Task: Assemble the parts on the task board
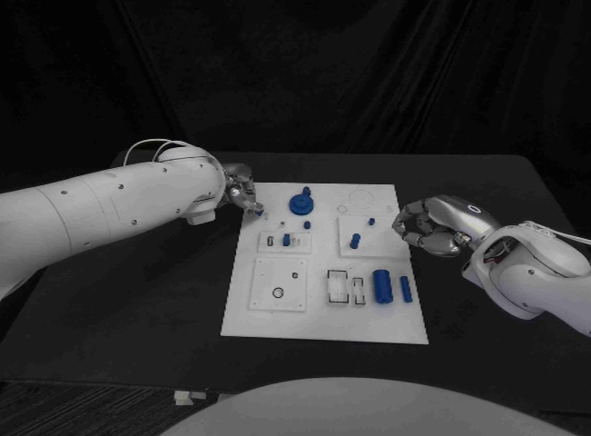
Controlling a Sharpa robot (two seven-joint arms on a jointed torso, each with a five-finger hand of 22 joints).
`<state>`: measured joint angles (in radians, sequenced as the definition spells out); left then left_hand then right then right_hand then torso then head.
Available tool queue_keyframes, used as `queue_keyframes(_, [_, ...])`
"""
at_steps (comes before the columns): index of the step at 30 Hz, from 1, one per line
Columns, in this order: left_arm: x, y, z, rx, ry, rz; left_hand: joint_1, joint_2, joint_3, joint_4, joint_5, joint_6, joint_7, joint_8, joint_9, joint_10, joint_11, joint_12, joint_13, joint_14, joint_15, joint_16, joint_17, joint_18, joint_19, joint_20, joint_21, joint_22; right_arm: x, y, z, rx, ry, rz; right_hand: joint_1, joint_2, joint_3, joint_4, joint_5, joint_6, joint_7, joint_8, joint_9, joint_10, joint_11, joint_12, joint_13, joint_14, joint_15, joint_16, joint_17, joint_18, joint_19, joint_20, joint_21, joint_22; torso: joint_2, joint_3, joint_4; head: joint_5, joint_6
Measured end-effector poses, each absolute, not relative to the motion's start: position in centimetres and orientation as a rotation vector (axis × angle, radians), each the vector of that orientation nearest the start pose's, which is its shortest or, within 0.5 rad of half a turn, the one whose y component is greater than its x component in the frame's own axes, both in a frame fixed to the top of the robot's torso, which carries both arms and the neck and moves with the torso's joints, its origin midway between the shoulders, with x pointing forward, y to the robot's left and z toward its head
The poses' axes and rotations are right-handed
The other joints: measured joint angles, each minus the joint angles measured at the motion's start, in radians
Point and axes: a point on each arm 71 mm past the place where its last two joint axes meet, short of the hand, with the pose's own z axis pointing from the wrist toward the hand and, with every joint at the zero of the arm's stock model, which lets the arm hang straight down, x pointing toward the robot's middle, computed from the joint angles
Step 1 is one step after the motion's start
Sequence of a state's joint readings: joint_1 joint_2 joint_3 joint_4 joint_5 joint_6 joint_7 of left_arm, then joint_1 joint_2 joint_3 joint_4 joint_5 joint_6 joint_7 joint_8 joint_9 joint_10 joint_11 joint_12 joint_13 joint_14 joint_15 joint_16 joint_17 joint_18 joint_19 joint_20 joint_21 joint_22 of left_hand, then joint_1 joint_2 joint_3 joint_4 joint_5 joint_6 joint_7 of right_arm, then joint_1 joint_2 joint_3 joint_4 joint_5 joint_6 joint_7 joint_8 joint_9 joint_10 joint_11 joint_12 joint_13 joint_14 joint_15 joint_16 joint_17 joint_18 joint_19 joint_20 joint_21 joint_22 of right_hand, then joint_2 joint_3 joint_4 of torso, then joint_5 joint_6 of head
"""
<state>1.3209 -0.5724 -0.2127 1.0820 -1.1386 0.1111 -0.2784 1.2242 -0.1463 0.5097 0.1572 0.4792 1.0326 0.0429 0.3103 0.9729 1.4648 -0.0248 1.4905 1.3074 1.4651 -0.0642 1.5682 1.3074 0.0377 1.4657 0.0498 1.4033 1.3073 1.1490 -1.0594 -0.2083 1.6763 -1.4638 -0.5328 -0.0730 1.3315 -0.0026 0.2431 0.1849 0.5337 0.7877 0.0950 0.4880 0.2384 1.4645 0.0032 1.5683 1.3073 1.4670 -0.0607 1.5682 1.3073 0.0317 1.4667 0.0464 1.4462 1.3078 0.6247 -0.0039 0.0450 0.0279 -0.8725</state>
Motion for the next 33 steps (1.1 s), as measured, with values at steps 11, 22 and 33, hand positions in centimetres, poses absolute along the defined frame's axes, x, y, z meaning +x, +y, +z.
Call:
queue_keyframes(11, [53.1,21.5,-22.9,-0.146,2.227,-0.454,-0.020,-0.009,0.033,-0.028,-0.043,0.004,-0.004,-0.008,0.000,0.000,0.000,-0.005,0.000,0.000,0.000,0.000,0.000,0.000,-0.004,-0.004,-0.007,0.000,41.5,-26.4,-23.8,-0.087,1.677,0.601,0.000,0.000,0.000,0.000,0.000,0.000,0.000,0.000,0.000,0.000,0.000,0.000,0.000,0.000,0.000,0.000,0.000,0.000,0.000,0.000,0.000,0.000,-0.002,0.0003,0.0012,-0.003,0.000])
queue_keyframes(22, [51.0,21.9,-22.7,-0.208,2.251,-0.456,-0.021,-0.008,0.033,-0.028,-0.050,0.004,-0.003,-0.012,-0.002,0.000,0.000,-0.008,0.000,0.000,0.000,0.000,0.000,0.000,-0.007,0.000,-0.011,0.000,41.5,-26.4,-23.9,-0.086,1.682,0.599,0.000,0.000,0.000,0.000,0.000,0.000,0.000,0.000,0.000,0.000,0.000,0.000,0.000,0.000,0.000,0.000,0.000,0.000,0.000,0.000,0.000,0.000,-0.001,0.0007,0.0012,-0.003,0.000])
queue_keyframes(33, [49.9,21.7,-22.6,-0.251,2.262,-0.417,-0.036,-0.001,0.047,-0.036,-0.052,0.008,-0.004,-0.012,-0.003,0.000,0.000,-0.012,0.000,0.000,0.000,0.000,0.000,0.000,-0.007,0.000,-0.018,0.000,41.3,-26.5,-24.2,-0.082,1.691,0.597,0.000,0.000,0.000,0.000,0.000,0.000,0.000,0.000,0.000,0.000,0.000,0.000,0.000,0.000,0.000,0.000,0.000,0.000,0.000,0.000,0.000,0.000,0.000,0.0006,0.0007,-0.003,0.000])
